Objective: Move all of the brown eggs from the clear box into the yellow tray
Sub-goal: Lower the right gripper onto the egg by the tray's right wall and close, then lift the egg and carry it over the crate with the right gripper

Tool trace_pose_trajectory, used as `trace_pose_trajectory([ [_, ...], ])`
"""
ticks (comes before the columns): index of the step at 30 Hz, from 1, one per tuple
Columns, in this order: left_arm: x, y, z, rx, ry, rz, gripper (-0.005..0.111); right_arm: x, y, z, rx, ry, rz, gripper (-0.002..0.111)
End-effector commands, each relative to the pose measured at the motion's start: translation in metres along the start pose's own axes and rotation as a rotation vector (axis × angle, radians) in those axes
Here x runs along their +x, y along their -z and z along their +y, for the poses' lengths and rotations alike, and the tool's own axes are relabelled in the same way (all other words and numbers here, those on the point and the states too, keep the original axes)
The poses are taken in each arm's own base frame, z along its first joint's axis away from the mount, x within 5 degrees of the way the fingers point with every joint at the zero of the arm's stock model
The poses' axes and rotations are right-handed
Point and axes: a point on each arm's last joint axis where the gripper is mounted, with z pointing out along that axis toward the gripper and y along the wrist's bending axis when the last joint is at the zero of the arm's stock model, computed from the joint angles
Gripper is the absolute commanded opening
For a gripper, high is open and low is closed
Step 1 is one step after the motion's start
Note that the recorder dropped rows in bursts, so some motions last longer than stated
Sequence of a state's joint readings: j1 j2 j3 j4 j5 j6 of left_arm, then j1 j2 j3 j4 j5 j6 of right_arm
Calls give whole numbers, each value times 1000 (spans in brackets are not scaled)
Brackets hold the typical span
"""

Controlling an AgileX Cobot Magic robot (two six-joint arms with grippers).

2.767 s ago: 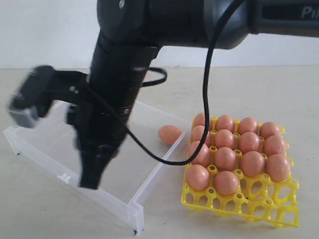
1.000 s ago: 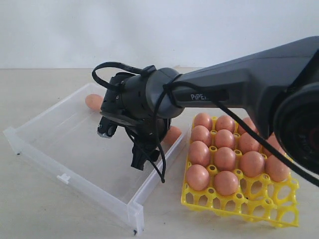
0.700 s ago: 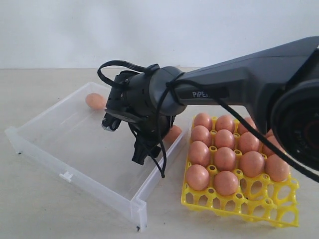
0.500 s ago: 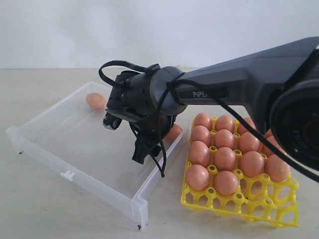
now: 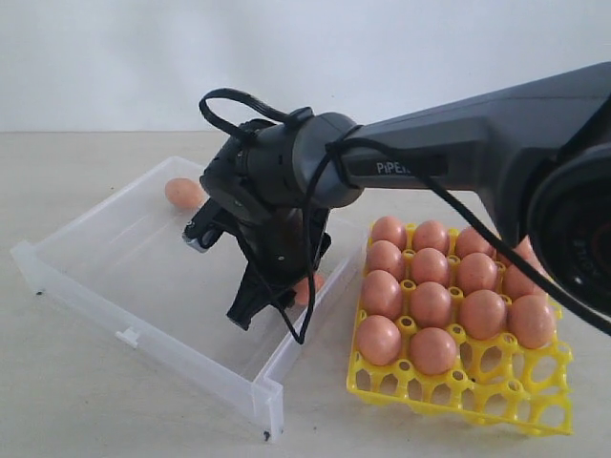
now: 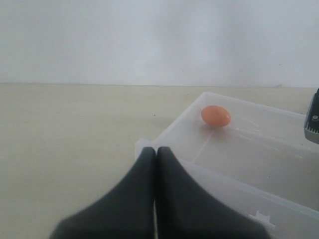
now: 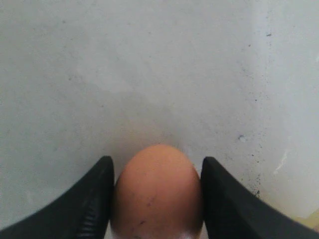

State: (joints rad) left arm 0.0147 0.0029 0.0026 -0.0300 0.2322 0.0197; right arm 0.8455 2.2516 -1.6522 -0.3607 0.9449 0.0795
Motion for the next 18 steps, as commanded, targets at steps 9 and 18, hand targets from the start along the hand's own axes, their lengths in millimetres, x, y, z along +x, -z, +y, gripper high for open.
trace_pose_trajectory([
  [9,-1,0,0,6,4,-5,-4,5,-8,8,-62,-9,27,0],
  [18,-1,0,0,6,4,-5,-4,-26,113,-11,-218,-173,-588,0],
])
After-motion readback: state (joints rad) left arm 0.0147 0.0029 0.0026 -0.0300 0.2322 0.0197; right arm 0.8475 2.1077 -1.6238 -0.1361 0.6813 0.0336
